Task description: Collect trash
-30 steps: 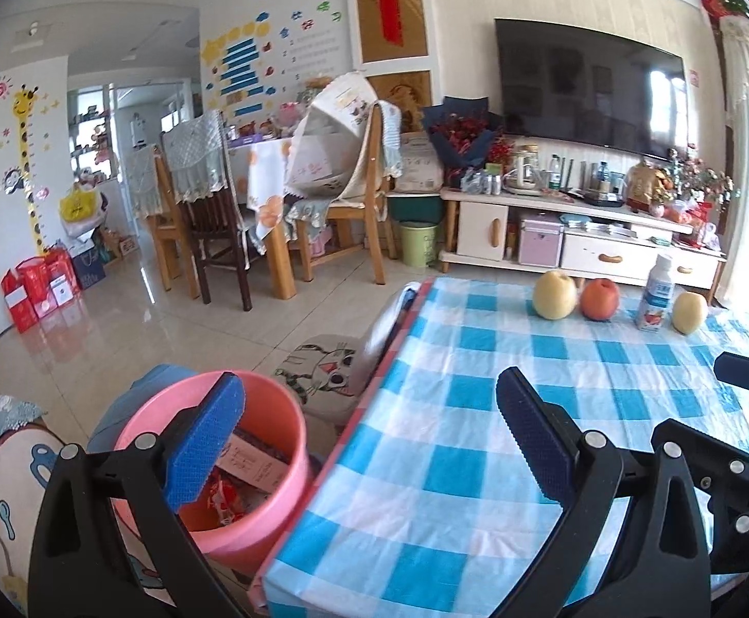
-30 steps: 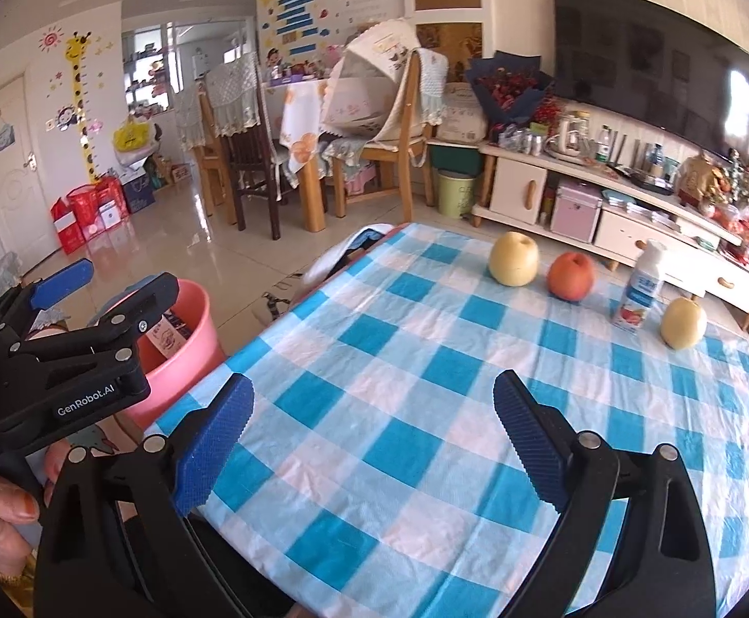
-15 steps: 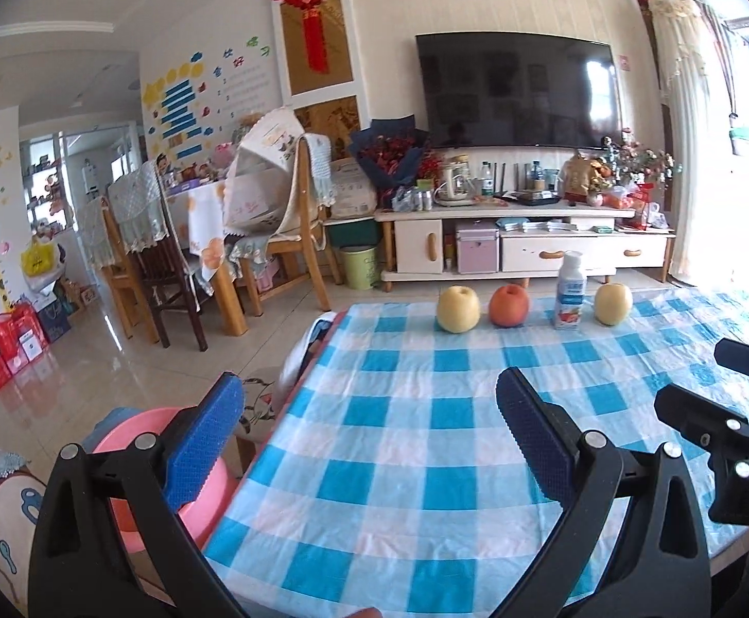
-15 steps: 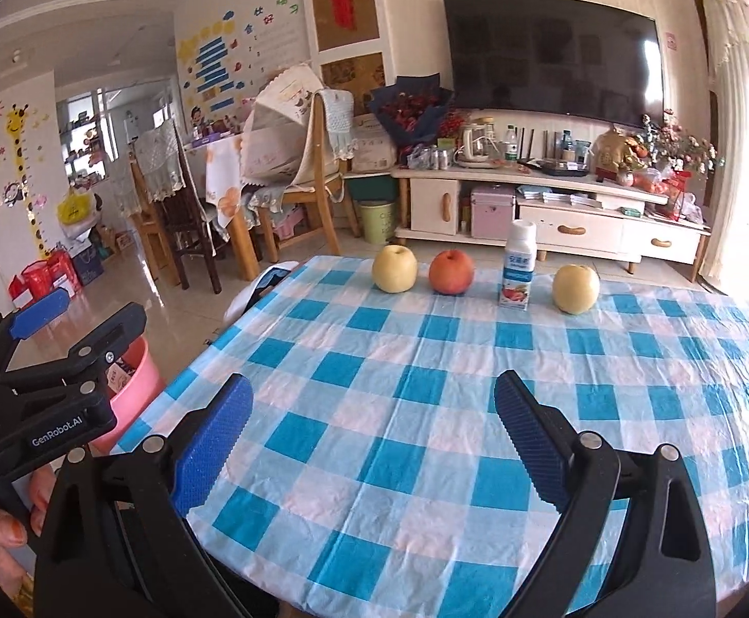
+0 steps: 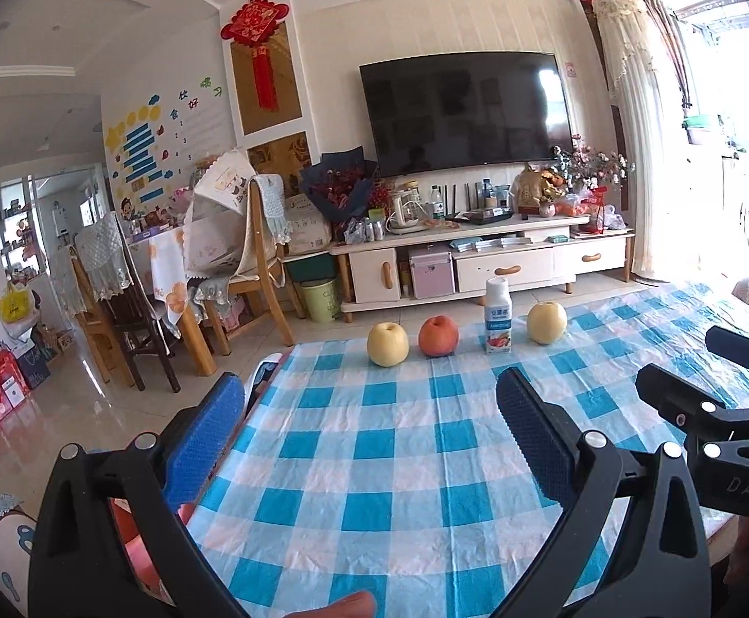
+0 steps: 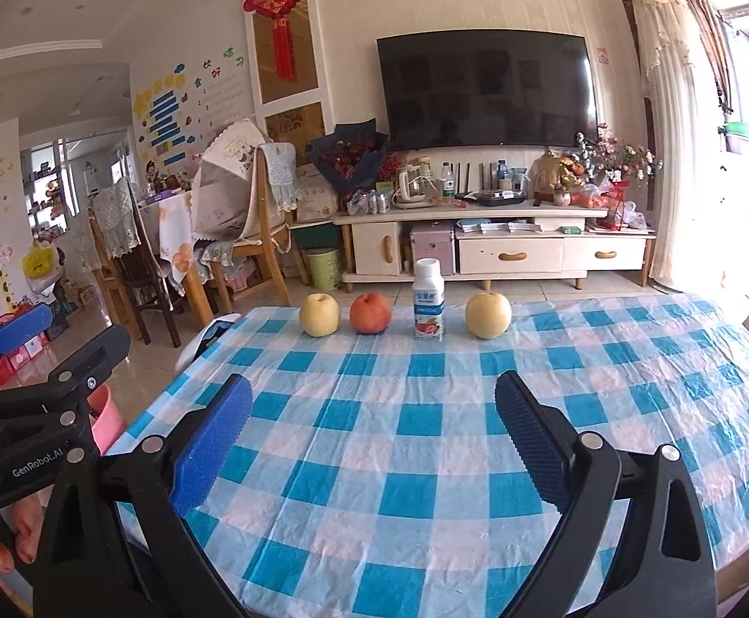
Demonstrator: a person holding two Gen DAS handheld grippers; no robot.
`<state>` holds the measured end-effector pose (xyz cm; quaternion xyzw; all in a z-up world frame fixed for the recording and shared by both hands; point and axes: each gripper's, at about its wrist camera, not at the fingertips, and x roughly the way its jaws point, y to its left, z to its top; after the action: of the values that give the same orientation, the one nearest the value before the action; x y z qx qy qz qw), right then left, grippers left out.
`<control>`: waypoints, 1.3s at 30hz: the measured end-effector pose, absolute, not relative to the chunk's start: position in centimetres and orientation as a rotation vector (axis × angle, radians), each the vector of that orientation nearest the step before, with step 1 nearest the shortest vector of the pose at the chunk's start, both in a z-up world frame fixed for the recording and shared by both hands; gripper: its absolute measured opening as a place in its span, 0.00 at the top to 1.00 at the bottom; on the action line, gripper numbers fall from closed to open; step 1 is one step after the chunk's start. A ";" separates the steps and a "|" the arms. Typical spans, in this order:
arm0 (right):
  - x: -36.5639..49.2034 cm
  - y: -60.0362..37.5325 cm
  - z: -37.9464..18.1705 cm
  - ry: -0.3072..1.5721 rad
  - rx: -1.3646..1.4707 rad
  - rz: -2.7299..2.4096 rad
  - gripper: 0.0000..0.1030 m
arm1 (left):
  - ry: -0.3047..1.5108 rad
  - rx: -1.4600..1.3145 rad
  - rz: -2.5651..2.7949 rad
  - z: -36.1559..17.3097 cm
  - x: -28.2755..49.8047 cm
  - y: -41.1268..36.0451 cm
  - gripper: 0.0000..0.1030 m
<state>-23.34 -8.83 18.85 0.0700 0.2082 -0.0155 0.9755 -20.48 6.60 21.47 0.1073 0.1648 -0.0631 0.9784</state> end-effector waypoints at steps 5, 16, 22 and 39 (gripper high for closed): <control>-24.6 -11.2 19.1 0.377 0.152 -0.102 0.08 | 0.317 0.233 -0.155 21.8 -21.3 4.3 0.04; -26.3 -14.7 19.4 0.326 0.178 -0.167 0.08 | 0.311 0.251 -0.185 22.2 -22.3 0.7 0.04; -27.1 -15.7 19.5 0.306 0.169 -0.190 0.08 | 0.310 0.264 -0.191 22.0 -22.4 -0.7 0.04; -27.2 -17.0 19.1 0.299 0.164 -0.221 0.08 | 0.325 0.279 -0.198 20.7 -21.9 -2.6 0.04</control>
<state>-27.19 -17.02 19.13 0.0816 0.1486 -0.1100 0.9794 -21.91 -2.56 20.68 0.1382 0.1611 -0.0981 0.9723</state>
